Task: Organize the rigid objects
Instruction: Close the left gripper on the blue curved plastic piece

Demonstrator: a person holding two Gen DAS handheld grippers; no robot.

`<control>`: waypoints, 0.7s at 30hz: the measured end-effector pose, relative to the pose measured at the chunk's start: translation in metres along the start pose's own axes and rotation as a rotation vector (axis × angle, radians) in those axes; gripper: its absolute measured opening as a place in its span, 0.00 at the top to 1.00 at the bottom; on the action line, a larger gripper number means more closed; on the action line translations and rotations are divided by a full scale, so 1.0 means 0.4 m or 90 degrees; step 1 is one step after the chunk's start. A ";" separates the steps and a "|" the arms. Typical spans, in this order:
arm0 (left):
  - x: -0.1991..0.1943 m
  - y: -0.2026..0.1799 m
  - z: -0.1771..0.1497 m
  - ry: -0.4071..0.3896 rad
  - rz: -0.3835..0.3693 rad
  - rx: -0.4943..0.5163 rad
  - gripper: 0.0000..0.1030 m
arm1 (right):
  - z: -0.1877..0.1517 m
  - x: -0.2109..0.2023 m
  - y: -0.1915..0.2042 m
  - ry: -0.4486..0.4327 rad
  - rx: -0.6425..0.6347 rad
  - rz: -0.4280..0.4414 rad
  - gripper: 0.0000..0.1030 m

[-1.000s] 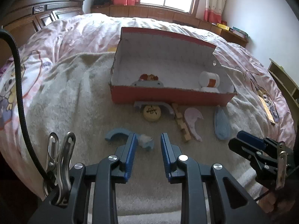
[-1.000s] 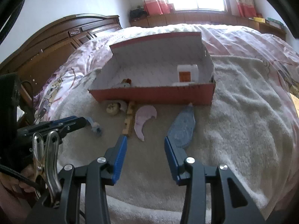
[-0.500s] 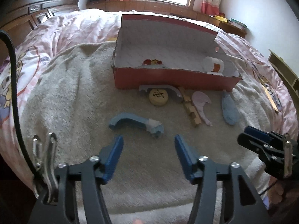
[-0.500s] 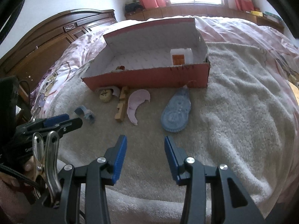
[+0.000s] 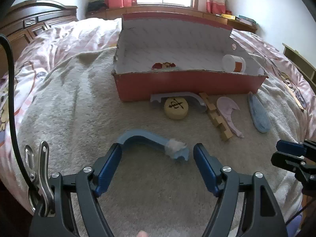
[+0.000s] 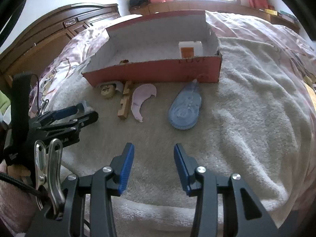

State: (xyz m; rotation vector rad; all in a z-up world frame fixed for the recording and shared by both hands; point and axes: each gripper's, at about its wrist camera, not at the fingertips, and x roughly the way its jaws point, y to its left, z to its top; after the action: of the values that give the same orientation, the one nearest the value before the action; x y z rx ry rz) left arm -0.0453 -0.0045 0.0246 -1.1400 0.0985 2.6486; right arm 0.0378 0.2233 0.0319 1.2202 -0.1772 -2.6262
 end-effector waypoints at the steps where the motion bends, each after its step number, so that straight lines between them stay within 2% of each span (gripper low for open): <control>1: 0.004 -0.001 0.000 0.000 0.000 0.003 0.26 | -0.001 0.001 0.002 0.001 -0.001 -0.001 0.57; 8: 0.029 -0.001 0.013 0.003 0.008 0.018 0.26 | -0.006 0.013 0.006 0.012 -0.003 -0.006 0.57; 13: 0.036 0.011 0.018 0.007 0.010 -0.002 0.26 | -0.009 0.021 0.006 0.017 -0.001 -0.005 0.57; 16: 0.028 0.013 0.013 0.001 0.017 -0.007 0.41 | -0.010 0.021 0.006 0.018 -0.002 -0.004 0.57; 18: 0.020 0.021 0.010 -0.002 0.019 -0.018 0.59 | -0.010 0.021 0.004 0.017 0.000 -0.003 0.57; 21: 0.011 0.035 0.007 -0.002 0.019 -0.037 0.77 | -0.010 0.021 0.000 0.016 0.003 -0.003 0.57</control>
State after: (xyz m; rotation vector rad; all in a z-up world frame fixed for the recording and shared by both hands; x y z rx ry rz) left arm -0.0539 -0.0168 0.0230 -1.1607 0.0375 2.6961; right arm 0.0356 0.2212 0.0231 1.2567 -0.1766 -2.6151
